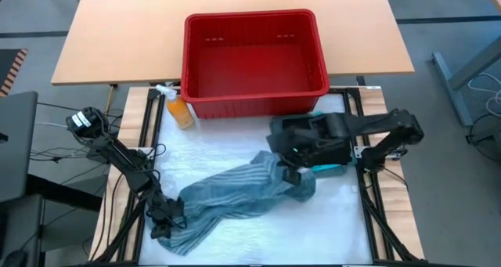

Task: Fold Laundry from Bin
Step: Fold the blue patterned polo

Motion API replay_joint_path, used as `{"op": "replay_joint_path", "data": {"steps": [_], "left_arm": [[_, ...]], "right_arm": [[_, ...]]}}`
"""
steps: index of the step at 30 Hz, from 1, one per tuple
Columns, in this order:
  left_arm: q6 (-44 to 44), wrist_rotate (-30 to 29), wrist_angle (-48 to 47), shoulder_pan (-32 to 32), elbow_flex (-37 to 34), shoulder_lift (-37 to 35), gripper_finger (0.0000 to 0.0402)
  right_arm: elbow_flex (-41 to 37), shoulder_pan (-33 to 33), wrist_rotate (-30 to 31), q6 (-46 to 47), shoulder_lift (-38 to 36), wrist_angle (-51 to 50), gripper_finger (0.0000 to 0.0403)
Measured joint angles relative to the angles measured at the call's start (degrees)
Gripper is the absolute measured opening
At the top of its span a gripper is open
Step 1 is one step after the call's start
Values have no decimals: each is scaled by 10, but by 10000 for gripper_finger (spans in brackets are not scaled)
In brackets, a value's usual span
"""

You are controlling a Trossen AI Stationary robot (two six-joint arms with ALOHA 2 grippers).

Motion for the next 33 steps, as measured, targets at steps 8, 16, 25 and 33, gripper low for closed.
{"op": "replay_joint_path", "data": {"steps": [8,16,25,33], "left_arm": [[-34,-8,3,-38,16,0,177],[-132,91,56,-39,15,-1,196],[-146,-24,110,-40,16,-29,193],[-110,-21,128,-7,16,-48,193]], "right_arm": [[-35,154,82,122,-6,-64,33],[-164,225,112,190,-6,17,34],[-271,220,116,222,-6,119,34],[-292,219,127,236,-6,142,35]]}}
